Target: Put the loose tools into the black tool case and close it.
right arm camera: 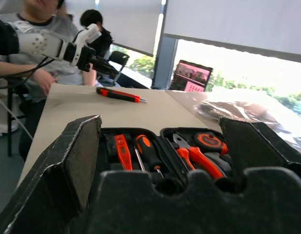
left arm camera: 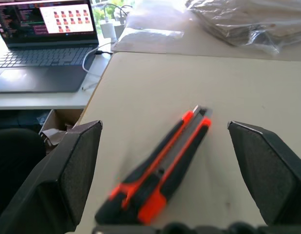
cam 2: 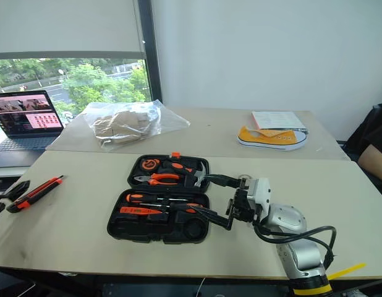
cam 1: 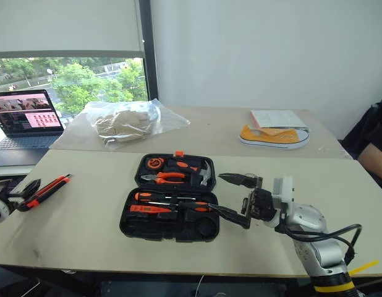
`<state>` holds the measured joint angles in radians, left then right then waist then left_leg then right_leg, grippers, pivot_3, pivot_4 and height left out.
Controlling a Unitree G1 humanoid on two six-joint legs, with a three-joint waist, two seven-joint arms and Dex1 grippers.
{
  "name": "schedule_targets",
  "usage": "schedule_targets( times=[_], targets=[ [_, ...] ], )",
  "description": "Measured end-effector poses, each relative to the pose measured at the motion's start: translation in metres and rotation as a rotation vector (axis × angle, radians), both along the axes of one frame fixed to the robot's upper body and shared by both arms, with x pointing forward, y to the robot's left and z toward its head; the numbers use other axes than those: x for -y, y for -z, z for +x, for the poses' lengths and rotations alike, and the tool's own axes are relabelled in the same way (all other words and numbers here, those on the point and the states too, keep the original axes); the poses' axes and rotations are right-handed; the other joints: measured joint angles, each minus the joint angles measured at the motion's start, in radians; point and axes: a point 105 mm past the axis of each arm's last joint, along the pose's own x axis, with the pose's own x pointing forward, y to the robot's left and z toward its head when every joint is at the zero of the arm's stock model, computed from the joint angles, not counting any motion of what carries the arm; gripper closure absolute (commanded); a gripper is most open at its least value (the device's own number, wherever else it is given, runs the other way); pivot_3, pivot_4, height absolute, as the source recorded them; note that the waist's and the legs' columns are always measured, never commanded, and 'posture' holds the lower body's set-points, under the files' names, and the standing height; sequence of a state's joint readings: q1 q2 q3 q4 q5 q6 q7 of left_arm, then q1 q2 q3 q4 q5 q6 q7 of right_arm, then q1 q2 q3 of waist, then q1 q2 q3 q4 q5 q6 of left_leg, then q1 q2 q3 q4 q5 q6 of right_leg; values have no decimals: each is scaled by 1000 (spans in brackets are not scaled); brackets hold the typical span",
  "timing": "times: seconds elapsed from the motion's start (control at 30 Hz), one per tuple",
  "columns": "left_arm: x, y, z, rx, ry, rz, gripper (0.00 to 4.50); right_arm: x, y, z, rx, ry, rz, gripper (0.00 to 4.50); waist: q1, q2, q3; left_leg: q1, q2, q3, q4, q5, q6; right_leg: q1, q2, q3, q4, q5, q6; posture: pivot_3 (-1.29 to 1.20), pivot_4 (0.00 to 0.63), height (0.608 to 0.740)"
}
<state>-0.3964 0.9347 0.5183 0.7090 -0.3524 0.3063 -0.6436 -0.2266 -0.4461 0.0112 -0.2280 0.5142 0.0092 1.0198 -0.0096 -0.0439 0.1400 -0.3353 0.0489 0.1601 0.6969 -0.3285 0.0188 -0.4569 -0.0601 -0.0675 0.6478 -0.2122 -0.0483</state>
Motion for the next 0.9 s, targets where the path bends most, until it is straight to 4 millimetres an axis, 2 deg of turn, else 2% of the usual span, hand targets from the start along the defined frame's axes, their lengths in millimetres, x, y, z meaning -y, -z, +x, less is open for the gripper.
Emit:
schedule_targets(
  times=[0.07,0.17,0.23,0.33,0.47,0.6,0.63,0.73,0.77,0.9],
  targets=[
    [3,17,13,-86,-1,-36,74,1,-2,1,3,12,3,0,-6,0,0,-1,-1,7,-2,0,-1,-1,3,-2,0,0,0,0,150,740],
    [4,33,19,-175,-21,-52,74,4,-3,2,6,36,4,0,-12,0,0,-1,0,8,-3,-1,-3,-2,5,-3,0,-1,0,0,150,740],
    [0,33,22,-198,-55,-49,74,6,-6,3,15,55,7,0,-11,0,0,-1,0,9,-3,-2,-4,-2,5,-4,0,-1,-1,0,150,740],
    [-8,42,17,-240,-119,-68,74,8,-6,1,12,72,8,0,-11,0,0,-1,0,9,-3,-2,-4,-2,5,-3,0,-1,0,0,150,740],
    [-9,44,12,-277,-105,-112,74,9,-3,-1,1,83,10,0,-9,0,0,0,-1,10,-2,-2,-4,-2,3,-2,0,-2,0,0,150,740],
    [-4,45,7,-317,-40,-154,1084,9,-4,0,1,94,13,0,-5,0,0,3,-1,11,-1,-1,-4,-1,2,0,2,-2,0,0,150,740],
    [-3,45,7,-320,-32,-156,1594,9,-4,0,1,95,13,0,-4,0,0,3,-1,11,-1,-1,-4,-1,2,0,2,-2,0,0,150,740],
    [-2,46,5,-322,-5,-142,2580,9,-4,0,2,96,14,0,-3,0,0,3,-1,10,-1,-1,-4,-1,2,0,3,-2,0,0,150,740],
    [-2,46,5,-320,9,-135,2785,9,-5,0,3,94,14,0,-3,1,0,3,-1,10,-1,-1,-4,-1,1,0,3,-2,0,0,150,740],
    [2,45,3,-256,85,-105,2794,10,-4,-1,2,91,12,0,-3,1,0,2,0,10,-1,-1,-4,-1,1,0,2,-2,0,0,150,740]
  ],
)
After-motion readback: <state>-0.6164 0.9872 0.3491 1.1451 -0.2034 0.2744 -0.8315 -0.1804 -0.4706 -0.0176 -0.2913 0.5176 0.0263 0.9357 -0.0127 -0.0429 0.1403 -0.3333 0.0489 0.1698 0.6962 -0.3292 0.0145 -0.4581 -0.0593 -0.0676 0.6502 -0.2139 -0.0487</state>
